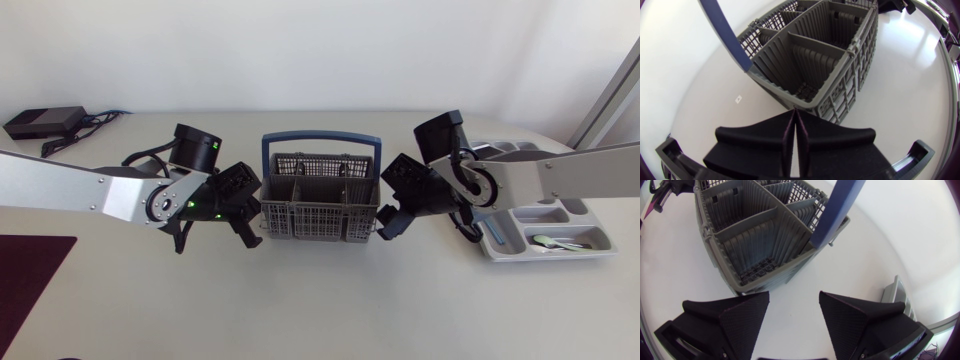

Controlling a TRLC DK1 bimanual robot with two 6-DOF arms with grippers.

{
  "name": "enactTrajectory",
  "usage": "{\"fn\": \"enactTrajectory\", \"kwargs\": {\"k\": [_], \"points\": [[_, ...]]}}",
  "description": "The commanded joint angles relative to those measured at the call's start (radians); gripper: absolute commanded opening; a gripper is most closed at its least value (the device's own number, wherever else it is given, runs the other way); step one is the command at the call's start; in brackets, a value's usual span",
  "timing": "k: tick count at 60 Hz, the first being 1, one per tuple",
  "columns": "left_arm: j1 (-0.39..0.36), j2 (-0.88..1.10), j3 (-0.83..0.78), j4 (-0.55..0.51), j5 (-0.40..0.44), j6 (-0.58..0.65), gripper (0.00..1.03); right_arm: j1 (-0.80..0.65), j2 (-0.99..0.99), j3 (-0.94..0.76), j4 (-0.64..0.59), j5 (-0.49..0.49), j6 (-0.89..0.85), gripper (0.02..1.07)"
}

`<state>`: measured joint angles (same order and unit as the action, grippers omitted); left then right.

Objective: Sort the cutlery from the basket into the organizer compartments.

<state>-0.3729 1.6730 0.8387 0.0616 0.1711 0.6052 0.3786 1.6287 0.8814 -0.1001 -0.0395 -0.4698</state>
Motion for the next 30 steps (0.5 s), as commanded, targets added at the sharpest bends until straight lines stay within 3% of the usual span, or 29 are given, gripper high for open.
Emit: {"fn": "enactTrajectory", "kwargs": {"k": [1,30], "points": [[-0.001,0.014,0.007,0.001,0.028,0.025,0.03,0.029,0.031,0.041,0.019,-0.014,0.039,0.75],[0.019,-0.035,-0.026,-0.006,0.031,0.036,0.03,0.043,0.059,0.050,0.023,0.030,0.054,0.75]]}}
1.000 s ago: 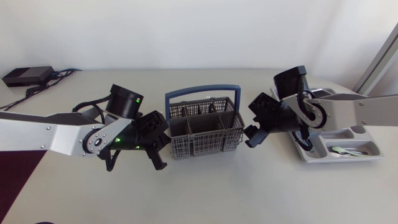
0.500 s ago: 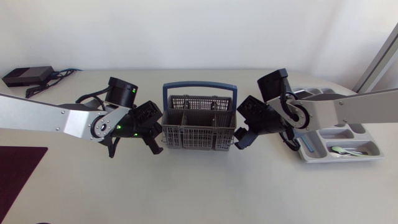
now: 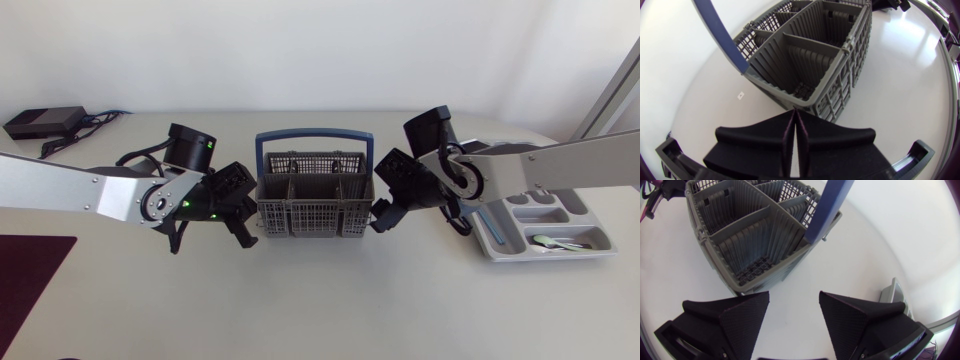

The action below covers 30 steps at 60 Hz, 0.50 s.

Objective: Sort the cutlery from the basket into the organizer compartments.

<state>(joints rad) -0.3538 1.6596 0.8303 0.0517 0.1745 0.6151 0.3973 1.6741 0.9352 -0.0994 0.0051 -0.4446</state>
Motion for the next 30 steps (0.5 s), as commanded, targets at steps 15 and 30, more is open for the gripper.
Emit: {"fn": "enactTrajectory", "kwargs": {"k": [15,30], "points": [[0.041,-0.063,-0.053,0.007,0.029,0.021,0.03,-0.003,-0.040,-0.068,0.046,0.068,0.004,0.79],[0.095,-0.196,-0.083,-0.033,0.031,-0.023,0.10,-0.057,-0.128,-0.105,0.040,0.095,-0.006,0.87]]}}
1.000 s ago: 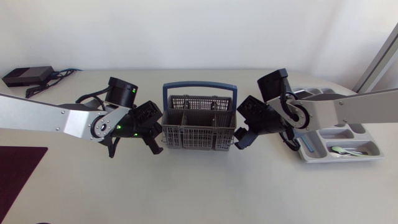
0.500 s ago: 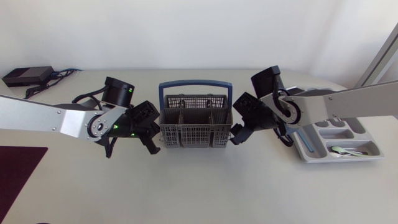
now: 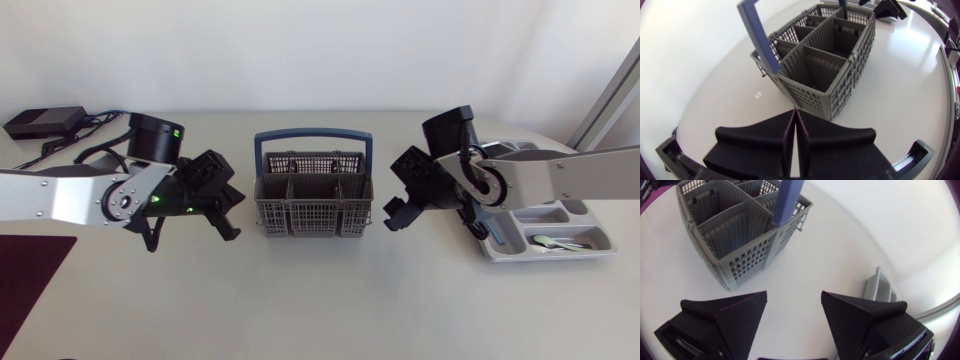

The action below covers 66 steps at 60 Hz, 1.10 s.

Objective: Sort the cutlery from the basket into the organizer compartments.

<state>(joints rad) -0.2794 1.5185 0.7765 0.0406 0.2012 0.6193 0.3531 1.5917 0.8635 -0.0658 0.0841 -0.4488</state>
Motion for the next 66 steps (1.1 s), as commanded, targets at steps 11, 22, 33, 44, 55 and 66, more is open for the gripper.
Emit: {"fn": "enactTrajectory", "kwargs": {"k": [11,22,33,44,55,66], "points": [[0.048,-0.133,-0.036,-0.065,0.003,-0.064,0.51,-0.017,-0.136,-0.073,-0.009,0.026,-0.002,0.97],[0.077,-0.225,-0.040,-0.100,0.003,-0.118,1.00,-0.034,-0.230,-0.101,-0.051,0.029,0.001,1.02],[0.123,-0.291,-0.048,-0.119,0.003,-0.181,0.99,-0.077,-0.320,-0.115,-0.080,0.028,0.016,1.02],[0.161,-0.313,-0.048,-0.169,0.003,-0.201,0.99,-0.120,-0.397,-0.141,-0.103,0.029,0.021,1.02],[0.212,-0.408,-0.068,-0.173,-0.011,-0.243,0.99,-0.167,-0.484,-0.195,-0.103,0.028,0.025,1.02],[0.220,-0.486,-0.095,-0.163,-0.075,-0.302,0.99,-0.194,-0.607,-0.250,-0.106,0.028,0.027,1.02]]}}
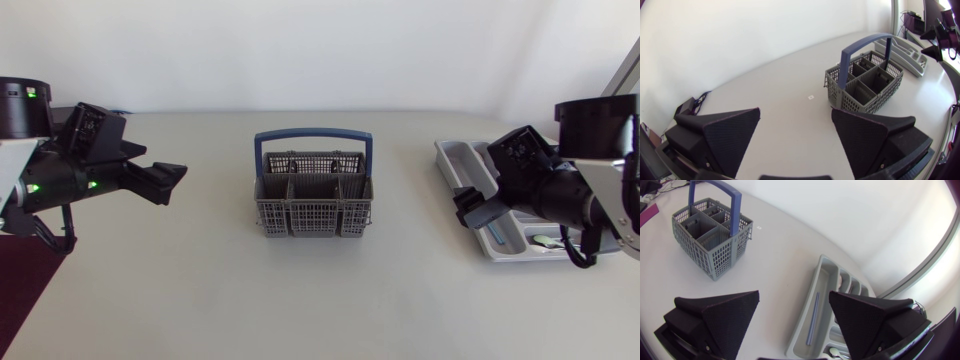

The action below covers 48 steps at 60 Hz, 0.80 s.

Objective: Sort the cutlery from the basket into the organizer compartments.

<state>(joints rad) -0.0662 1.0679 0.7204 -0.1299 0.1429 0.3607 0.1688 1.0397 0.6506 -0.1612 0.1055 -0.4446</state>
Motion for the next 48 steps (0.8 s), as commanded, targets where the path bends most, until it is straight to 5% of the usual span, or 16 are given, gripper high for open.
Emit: {"fn": "enactTrajectory", "kwargs": {"k": [1,48], "points": [[0.006,-0.045,-0.044,0.012,-0.026,-0.051,0.99,-0.009,-0.067,-0.042,-0.011,0.008,0.024,1.02],[0.042,-0.533,-0.315,0.165,-0.034,-0.187,0.99,-0.101,-0.495,-0.197,0.002,0.005,0.107,1.02]]}}
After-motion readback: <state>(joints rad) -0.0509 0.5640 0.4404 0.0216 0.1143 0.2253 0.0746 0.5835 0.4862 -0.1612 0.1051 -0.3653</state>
